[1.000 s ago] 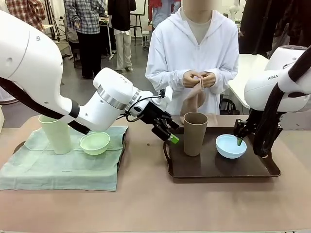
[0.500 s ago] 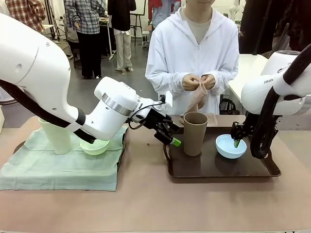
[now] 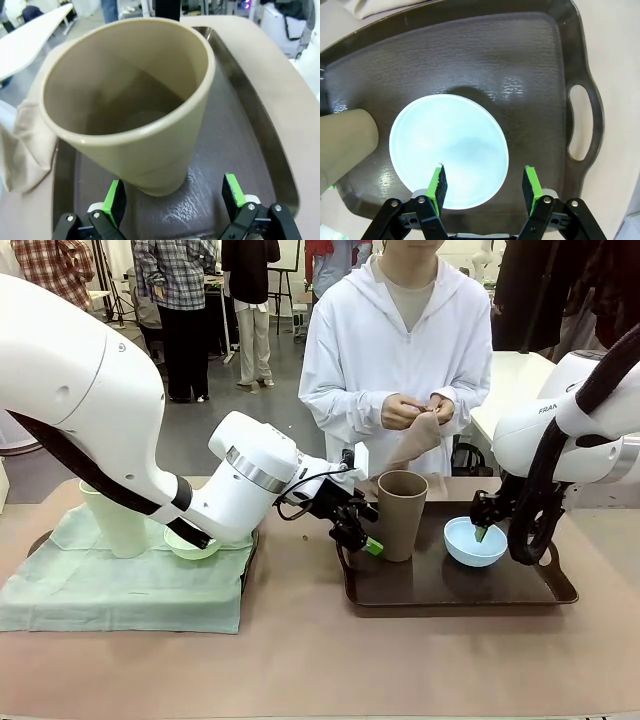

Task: Set up a tray with a mat and arrange the tableware.
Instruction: Pick up the Picnic Bowl and Reusable plastic cup from the Handle tray in front of the human's position and hold them in the air.

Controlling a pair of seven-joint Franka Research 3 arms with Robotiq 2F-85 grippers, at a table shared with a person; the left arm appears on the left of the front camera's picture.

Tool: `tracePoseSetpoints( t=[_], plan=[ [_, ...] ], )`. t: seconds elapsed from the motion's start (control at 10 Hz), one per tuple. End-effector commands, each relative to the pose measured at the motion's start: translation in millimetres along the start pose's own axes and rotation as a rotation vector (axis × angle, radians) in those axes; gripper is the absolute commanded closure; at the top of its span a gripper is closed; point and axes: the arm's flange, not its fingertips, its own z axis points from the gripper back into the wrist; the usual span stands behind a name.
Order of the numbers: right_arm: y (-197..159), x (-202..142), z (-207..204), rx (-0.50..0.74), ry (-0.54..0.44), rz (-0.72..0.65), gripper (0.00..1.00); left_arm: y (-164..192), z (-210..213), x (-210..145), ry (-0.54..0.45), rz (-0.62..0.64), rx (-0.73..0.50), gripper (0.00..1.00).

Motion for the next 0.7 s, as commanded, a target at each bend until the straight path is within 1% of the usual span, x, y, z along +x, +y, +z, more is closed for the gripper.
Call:
tracePoseSetpoints(
  t=[0.0,0.3,0.6],
  plan=[
    [-1,-2,-7,0.042,-0.021,0.016,0.22,1,-9,0,-0.047,-0.042,0.044,0.00],
    [-2,-2,-9,0.066,-0.024,0.021,0.22,3,-28,3,-0.046,-0.044,0.030,0.00],
    [-3,-1,-9,0.073,-0.023,0.022,0.22,6,-38,6,-0.063,-0.052,0.031,0.00]
  ],
)
